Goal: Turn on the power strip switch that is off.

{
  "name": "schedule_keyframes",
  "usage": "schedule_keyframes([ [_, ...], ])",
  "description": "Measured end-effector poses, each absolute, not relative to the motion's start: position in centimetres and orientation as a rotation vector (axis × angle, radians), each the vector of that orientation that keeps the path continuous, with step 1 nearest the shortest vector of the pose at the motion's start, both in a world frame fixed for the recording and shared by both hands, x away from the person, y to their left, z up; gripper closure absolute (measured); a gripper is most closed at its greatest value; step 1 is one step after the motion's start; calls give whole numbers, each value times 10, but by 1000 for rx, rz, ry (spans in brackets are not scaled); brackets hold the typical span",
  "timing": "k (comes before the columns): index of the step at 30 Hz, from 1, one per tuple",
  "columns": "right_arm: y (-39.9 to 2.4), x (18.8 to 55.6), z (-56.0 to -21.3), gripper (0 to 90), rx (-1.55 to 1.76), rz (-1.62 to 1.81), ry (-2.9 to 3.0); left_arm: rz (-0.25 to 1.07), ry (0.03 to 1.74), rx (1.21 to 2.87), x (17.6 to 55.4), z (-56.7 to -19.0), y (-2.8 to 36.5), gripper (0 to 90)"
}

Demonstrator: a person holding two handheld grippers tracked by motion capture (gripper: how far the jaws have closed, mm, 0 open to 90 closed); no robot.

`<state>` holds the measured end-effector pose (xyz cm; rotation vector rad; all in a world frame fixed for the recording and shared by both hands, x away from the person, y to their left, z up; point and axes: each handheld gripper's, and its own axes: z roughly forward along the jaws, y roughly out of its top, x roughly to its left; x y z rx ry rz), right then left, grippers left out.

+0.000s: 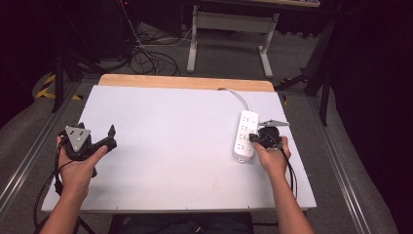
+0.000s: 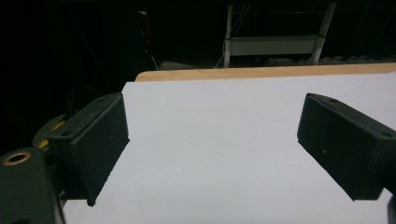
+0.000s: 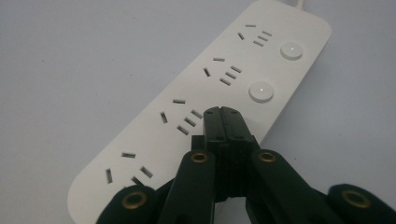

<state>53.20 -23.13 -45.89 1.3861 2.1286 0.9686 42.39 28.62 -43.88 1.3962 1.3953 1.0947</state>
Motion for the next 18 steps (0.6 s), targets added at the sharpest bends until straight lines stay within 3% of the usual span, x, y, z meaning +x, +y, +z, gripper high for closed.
schedule_keyframes([
  [18, -232, 532, -459, 900, 1402, 980, 2129, 1098, 1391, 1403, 425, -439, 285, 96],
])
